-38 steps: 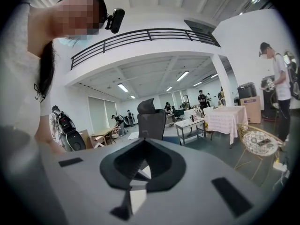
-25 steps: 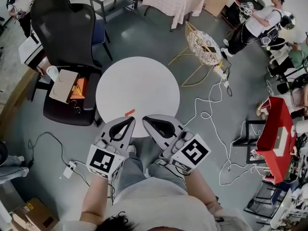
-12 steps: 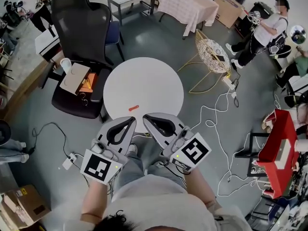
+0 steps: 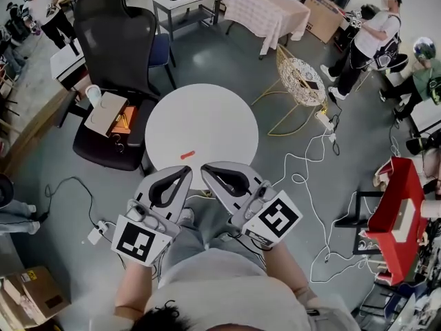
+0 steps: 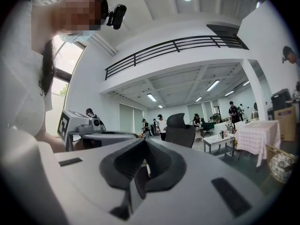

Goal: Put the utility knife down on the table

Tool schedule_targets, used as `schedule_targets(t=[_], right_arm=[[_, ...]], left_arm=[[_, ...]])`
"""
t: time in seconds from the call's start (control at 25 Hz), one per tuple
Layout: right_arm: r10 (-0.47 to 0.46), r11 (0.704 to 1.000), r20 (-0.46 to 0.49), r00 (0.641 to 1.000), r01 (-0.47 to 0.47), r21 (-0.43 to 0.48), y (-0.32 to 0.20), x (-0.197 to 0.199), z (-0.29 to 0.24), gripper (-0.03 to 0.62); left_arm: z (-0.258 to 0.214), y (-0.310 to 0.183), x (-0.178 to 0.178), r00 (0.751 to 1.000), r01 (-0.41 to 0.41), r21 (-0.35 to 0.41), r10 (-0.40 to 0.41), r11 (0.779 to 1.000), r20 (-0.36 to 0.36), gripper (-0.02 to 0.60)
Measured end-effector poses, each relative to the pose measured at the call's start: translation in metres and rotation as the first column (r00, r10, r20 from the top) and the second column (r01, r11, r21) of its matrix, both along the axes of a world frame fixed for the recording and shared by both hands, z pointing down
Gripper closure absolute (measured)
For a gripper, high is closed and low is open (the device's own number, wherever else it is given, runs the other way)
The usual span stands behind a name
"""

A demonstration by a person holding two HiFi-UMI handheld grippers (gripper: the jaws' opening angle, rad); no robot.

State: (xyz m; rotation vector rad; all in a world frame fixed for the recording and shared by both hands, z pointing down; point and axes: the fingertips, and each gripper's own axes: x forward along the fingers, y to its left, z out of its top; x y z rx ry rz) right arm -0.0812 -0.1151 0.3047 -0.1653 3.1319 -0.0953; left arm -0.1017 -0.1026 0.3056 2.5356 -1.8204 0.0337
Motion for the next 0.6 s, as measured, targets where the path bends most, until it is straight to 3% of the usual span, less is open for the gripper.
schedule_targets(t=[0.6], right_arm=[[0.000,1.000,0.028,1.000,-0.001,0.024,0.001,-0.008,-0.015,0.586]], left_arm=[[-0.010,0.001,-0.008,1.000,0.003,0.023,-0.003,1.000,-0.003,0.572]])
